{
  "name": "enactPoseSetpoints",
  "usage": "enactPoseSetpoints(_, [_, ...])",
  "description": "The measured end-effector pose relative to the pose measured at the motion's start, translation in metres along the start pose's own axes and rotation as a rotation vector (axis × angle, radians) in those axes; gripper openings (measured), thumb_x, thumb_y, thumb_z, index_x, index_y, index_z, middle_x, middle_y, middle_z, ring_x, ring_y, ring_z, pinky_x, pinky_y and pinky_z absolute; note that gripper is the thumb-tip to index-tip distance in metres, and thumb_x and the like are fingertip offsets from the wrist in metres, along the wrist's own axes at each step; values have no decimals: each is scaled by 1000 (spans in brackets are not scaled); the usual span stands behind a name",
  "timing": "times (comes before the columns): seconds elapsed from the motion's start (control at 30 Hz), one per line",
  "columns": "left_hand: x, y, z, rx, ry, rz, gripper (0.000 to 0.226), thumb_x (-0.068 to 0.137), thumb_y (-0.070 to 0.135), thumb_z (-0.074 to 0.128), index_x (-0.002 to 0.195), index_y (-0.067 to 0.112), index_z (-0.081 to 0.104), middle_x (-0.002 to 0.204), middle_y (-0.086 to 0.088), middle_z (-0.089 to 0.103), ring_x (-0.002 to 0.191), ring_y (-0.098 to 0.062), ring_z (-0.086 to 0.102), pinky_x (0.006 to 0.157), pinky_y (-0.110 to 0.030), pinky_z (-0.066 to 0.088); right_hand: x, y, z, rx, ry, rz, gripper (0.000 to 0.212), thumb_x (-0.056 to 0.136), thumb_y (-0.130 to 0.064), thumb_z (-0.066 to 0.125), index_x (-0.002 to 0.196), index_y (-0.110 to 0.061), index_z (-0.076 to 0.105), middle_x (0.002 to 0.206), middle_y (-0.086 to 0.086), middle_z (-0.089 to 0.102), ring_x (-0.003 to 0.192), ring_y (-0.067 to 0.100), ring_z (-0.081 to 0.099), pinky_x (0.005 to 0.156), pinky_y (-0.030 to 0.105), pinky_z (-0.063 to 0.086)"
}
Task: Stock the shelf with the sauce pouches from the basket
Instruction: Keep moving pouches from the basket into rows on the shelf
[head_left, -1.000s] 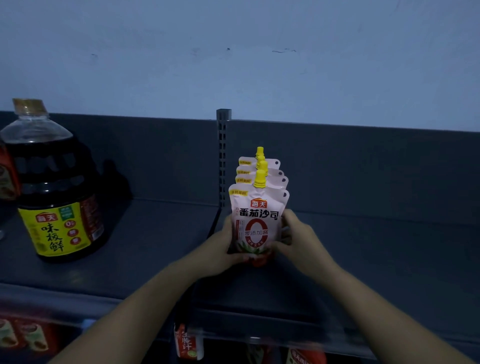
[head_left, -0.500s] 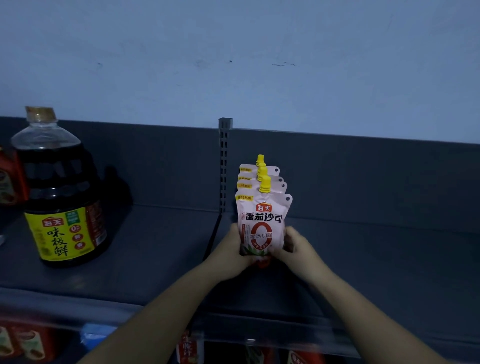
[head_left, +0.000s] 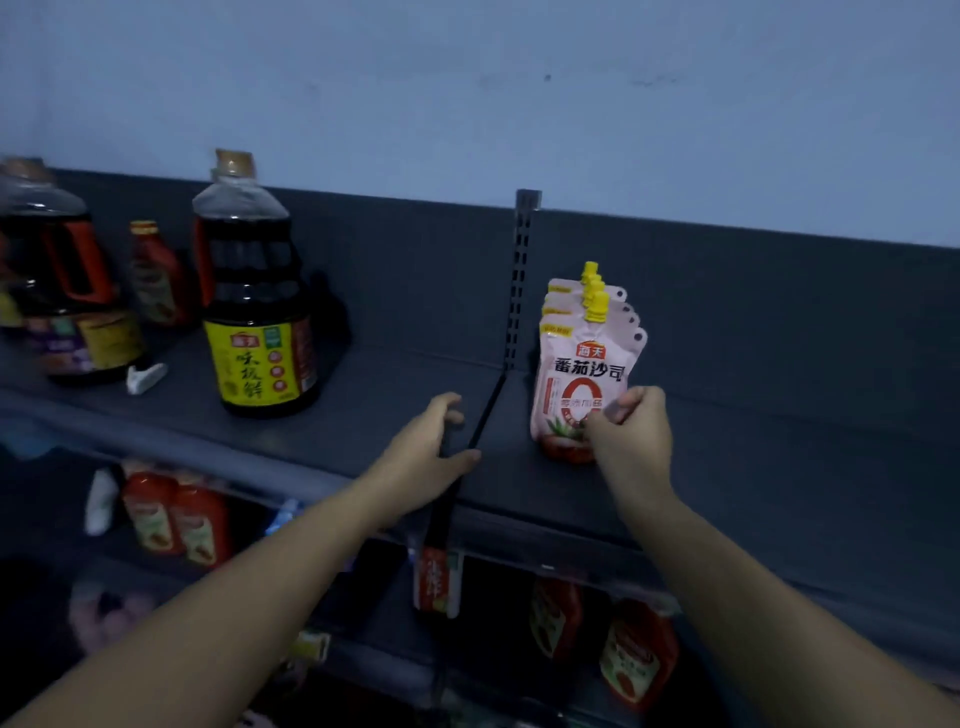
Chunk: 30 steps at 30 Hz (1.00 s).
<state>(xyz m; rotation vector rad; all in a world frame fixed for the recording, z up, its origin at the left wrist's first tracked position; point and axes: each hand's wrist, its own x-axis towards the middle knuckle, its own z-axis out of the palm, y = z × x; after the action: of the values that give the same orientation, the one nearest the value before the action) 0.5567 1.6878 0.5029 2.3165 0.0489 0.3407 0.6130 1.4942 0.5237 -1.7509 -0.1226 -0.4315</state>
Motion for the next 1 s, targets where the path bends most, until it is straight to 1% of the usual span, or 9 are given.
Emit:
enactPoseSetpoints(0.07, [-19,-8,-20,86,134,-4,59,86,22,63,137,13,34,117,4,52,121,-21,49,100,-29,36,-14,-18,10,34,-176,-68,21,78,4,53,76,-14,42,68,-3,43,59,9,40,50,14,35])
enactPoseSetpoints(0.13, [-43,-11,-37,191,235,-35,56,87,21,62,135,11,37,113,0,56,118,-24,50,101,-37,37,-29,-30,23,-29,-428,-174,20,78,2,54,74,-16,46,64,-3,42,56,9,37,51,14,33])
enactPoseSetpoints(0.23, [-87,-11,-56,374,294,-132,57,87,23,61,137,11,37,120,-5,58,119,-26,49,100,-38,37,-55,-39,46,-183,-758,-291,12,78,-5,57,82,-16,54,69,-2,49,58,8,42,62,23,36])
enactPoseSetpoints(0.33, [-142,-15,-74,571,305,-282,51,85,26,60,131,12,42,122,-8,58,120,-29,47,97,-37,31,-88,-49,71,-309,-959,-403,14,78,-8,59,85,-18,54,72,-4,53,63,10,48,65,23,38])
enactPoseSetpoints(0.47, [-234,-33,-96,663,264,-559,40,86,27,57,123,14,48,123,-4,58,116,-28,47,90,-37,36,-140,-57,103,-338,-1187,-503,17,77,-7,61,83,-21,55,69,-5,56,67,15,53,69,29,46])
enactPoseSetpoints(0.67, [-355,-72,-118,627,246,-936,36,88,37,57,119,18,54,119,0,63,116,-25,52,92,-33,39,-231,-49,142,-401,-1438,-622,14,79,-5,59,90,-13,63,74,-2,56,78,13,52,68,23,39])
enactPoseSetpoints(0.8, [-412,-106,-121,589,199,-1062,37,89,41,55,120,20,56,122,1,62,117,-24,52,92,-33,39,-284,-38,189,-549,-1624,-644,6,79,-14,60,81,-18,57,87,-3,56,88,13,51,76,22,38])
enactPoseSetpoints(0.9, [-441,-131,-122,567,174,-1110,33,90,42,53,113,19,59,119,-1,62,113,-24,54,83,-30,40,-325,-27,225,-636,-1687,-626,11,74,-20,60,67,-24,54,97,4,61,101,24,57,88,30,46])
enactPoseSetpoints(1.0, [-465,-161,-121,519,120,-1175,30,90,39,54,109,15,58,118,-5,61,111,-27,54,79,-32,38,-364,-20,247,-716,-1748,-656,6,80,-15,60,79,-19,56,97,6,64,100,23,61,77,26,45])
